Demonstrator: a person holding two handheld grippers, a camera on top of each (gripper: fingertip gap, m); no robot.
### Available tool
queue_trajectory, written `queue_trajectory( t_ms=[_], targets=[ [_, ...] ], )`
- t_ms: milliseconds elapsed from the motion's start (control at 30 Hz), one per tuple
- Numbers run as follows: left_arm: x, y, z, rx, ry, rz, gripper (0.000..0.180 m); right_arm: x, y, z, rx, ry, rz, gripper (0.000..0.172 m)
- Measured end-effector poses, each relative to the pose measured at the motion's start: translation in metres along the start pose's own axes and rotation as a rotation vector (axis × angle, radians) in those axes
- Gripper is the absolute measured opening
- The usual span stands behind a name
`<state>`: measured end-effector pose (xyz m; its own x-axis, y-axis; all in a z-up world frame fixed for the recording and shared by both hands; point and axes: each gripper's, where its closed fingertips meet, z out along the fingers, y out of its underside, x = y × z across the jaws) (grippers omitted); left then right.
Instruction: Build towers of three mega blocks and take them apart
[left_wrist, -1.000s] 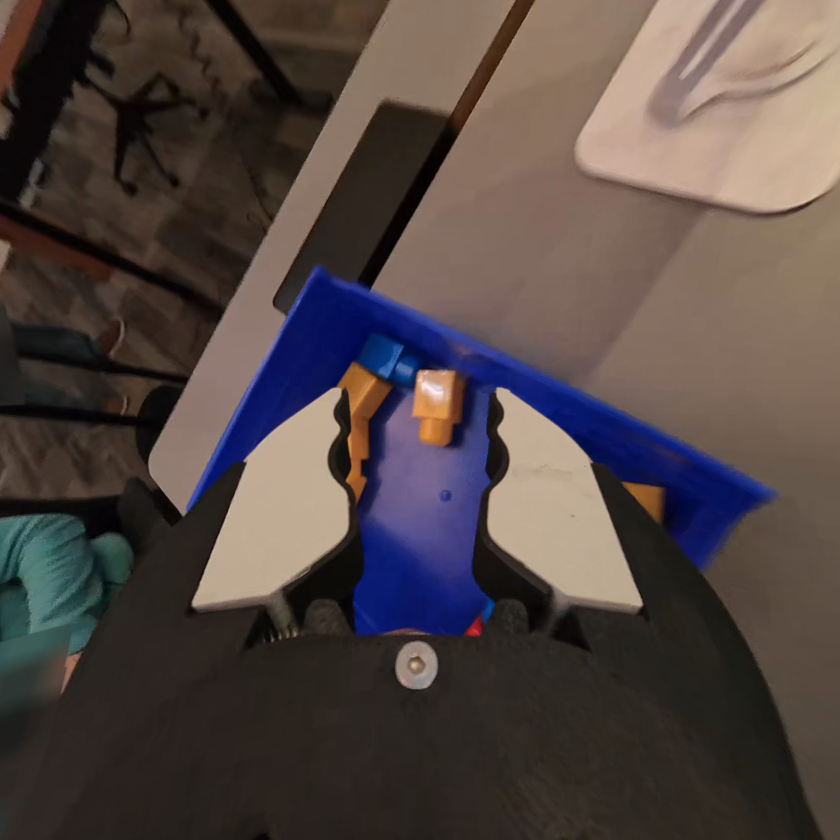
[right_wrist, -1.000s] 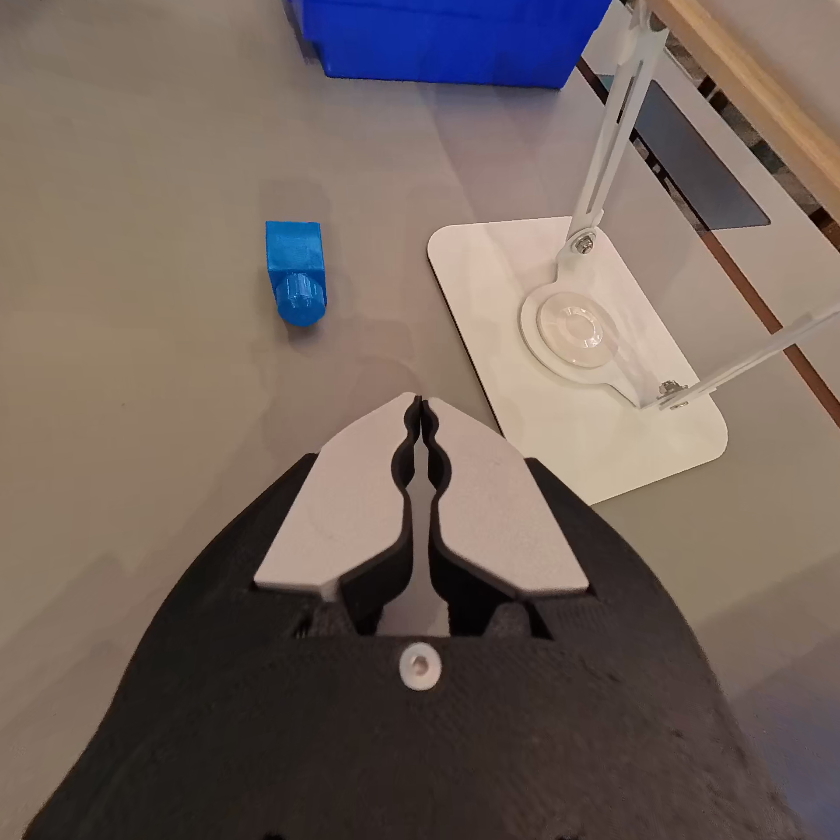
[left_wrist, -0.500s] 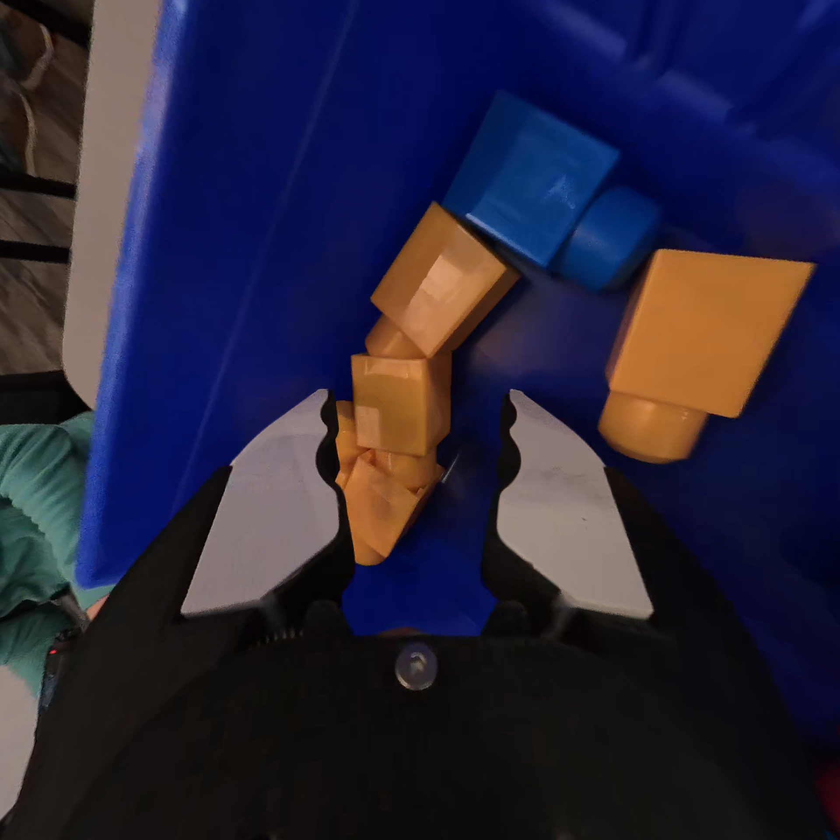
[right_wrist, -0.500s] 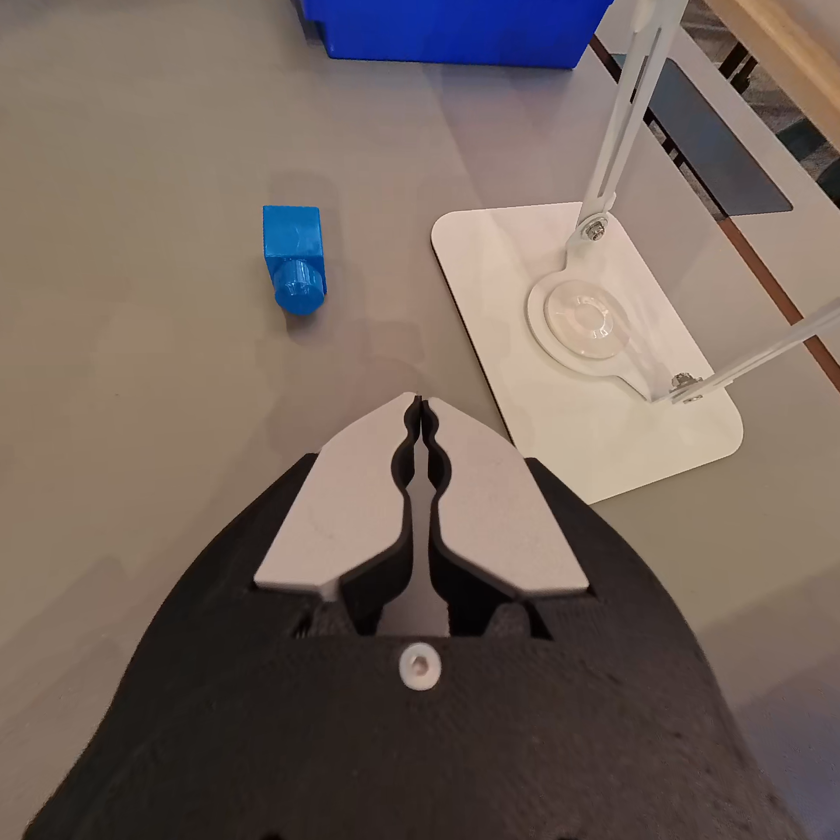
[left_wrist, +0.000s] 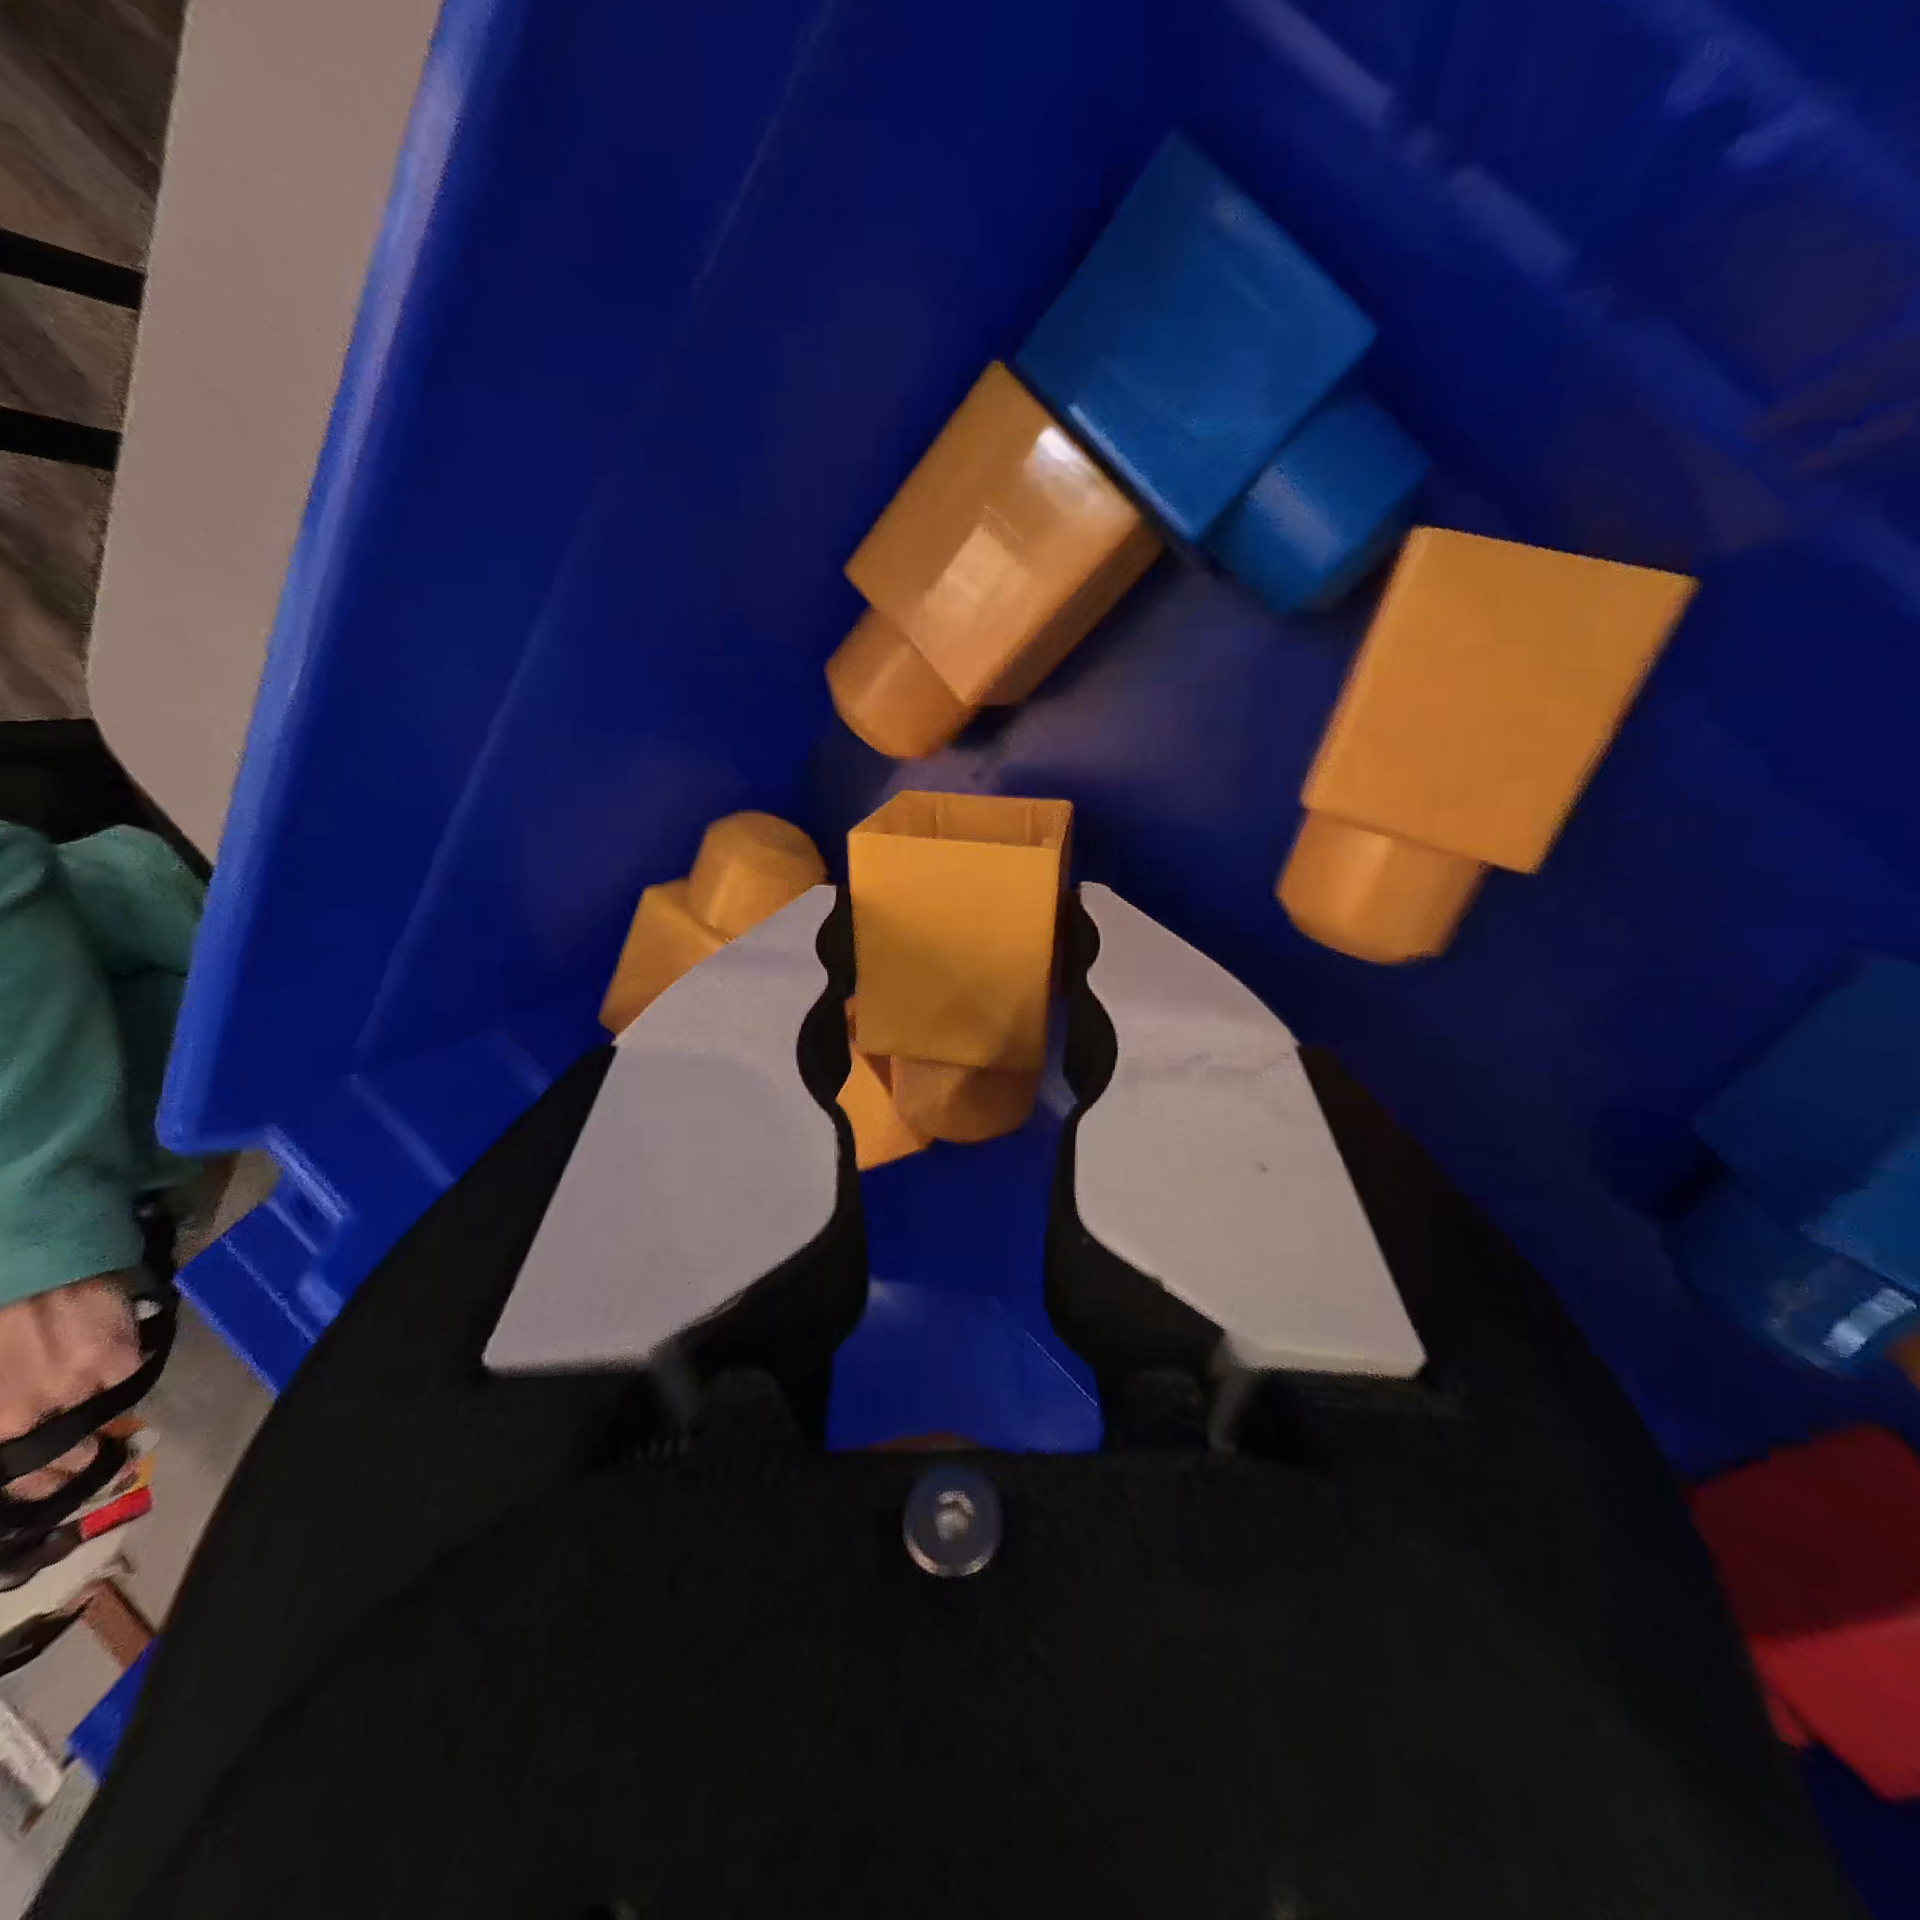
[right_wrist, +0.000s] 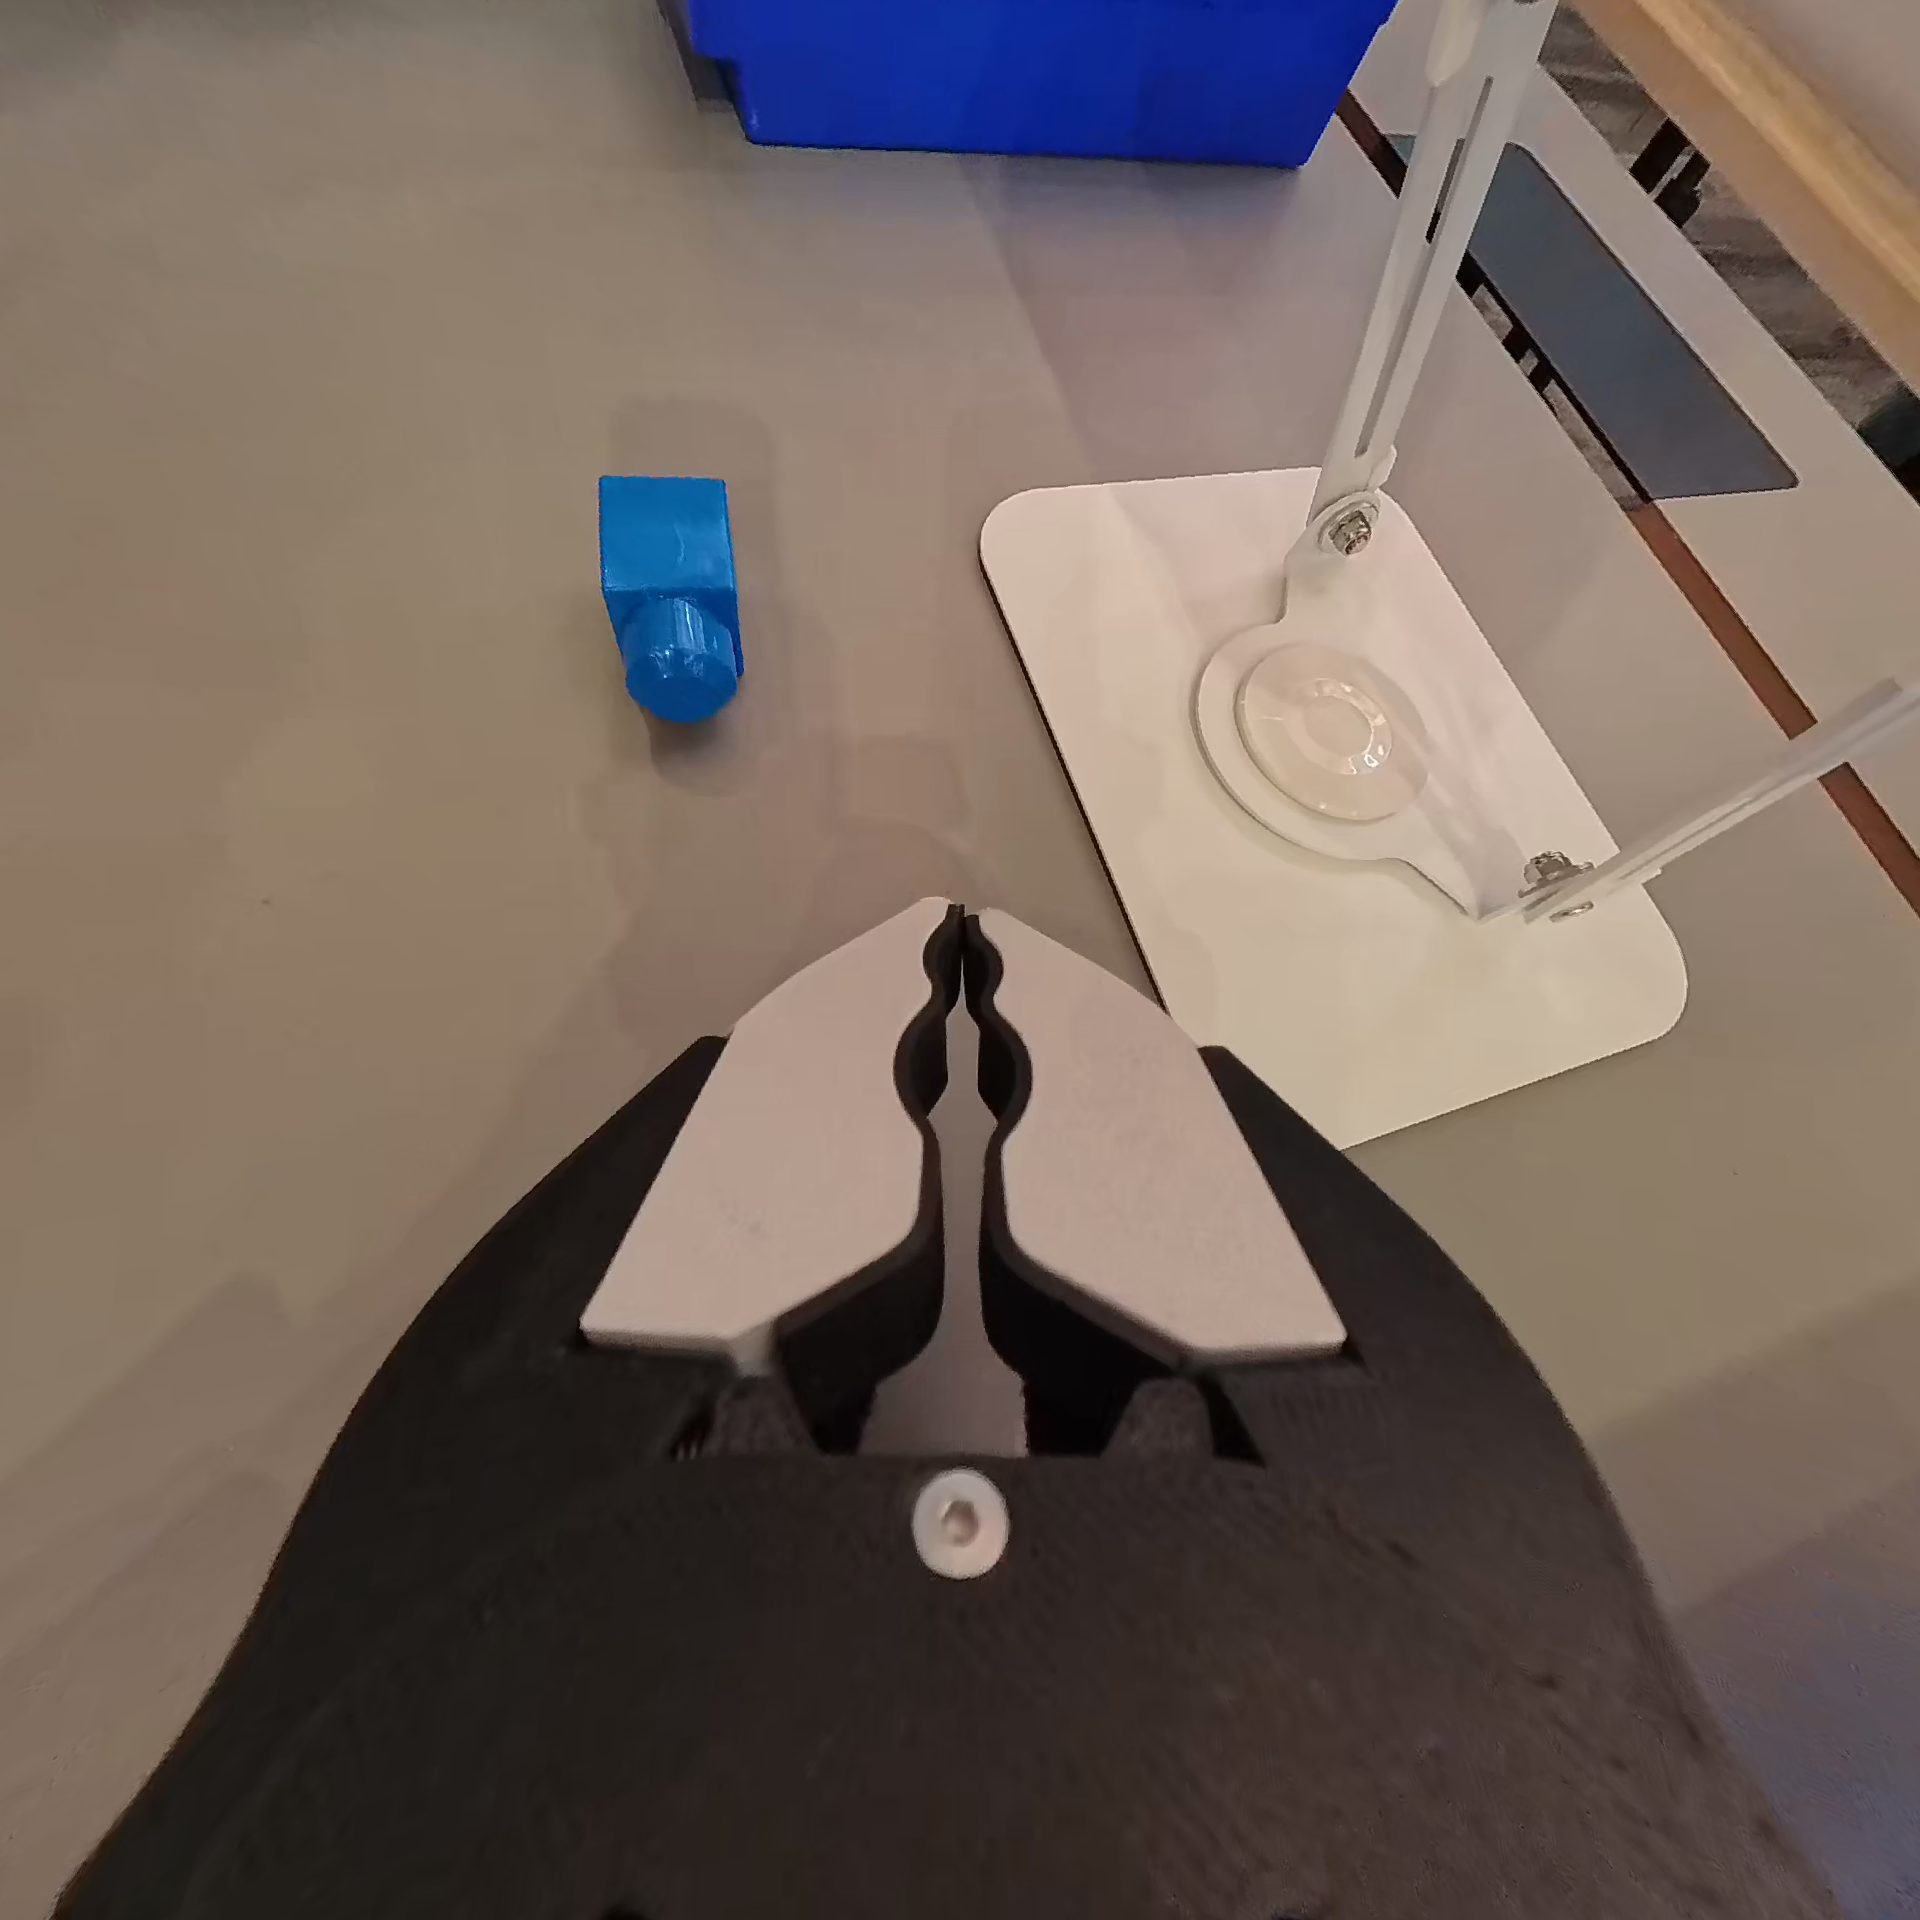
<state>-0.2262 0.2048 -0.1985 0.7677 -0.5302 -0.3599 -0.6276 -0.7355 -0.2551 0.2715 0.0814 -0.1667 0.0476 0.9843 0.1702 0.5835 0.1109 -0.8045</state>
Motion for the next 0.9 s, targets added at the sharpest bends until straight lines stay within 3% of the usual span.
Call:
queue_trajectory(
  t_ms=[333, 600, 733, 900],
  targets=[
    [0.044, -0.007, -0.094, 0.205, 0.001, 0.006, 0.037, -0.002, -0.004, -0.002, 0.013, 0.006, -0.014, 0.0],
    [0.148, -0.046, -0.186, 0.381, 0.094, 0.204, 0.036, -0.003, -0.005, -0.002, 0.013, 0.004, -0.017, 0.0],
    [0.223, -0.066, -0.193, 0.415, 0.18, 0.351, 0.036, -0.002, -0.004, -0.002, 0.013, 0.005, -0.015, 0.0],
    [0.314, -0.079, -0.177, 0.441, 0.384, 0.468, 0.036, -0.001, -0.003, -0.002, 0.01, 0.005, -0.01, 0.0]
  ],
)
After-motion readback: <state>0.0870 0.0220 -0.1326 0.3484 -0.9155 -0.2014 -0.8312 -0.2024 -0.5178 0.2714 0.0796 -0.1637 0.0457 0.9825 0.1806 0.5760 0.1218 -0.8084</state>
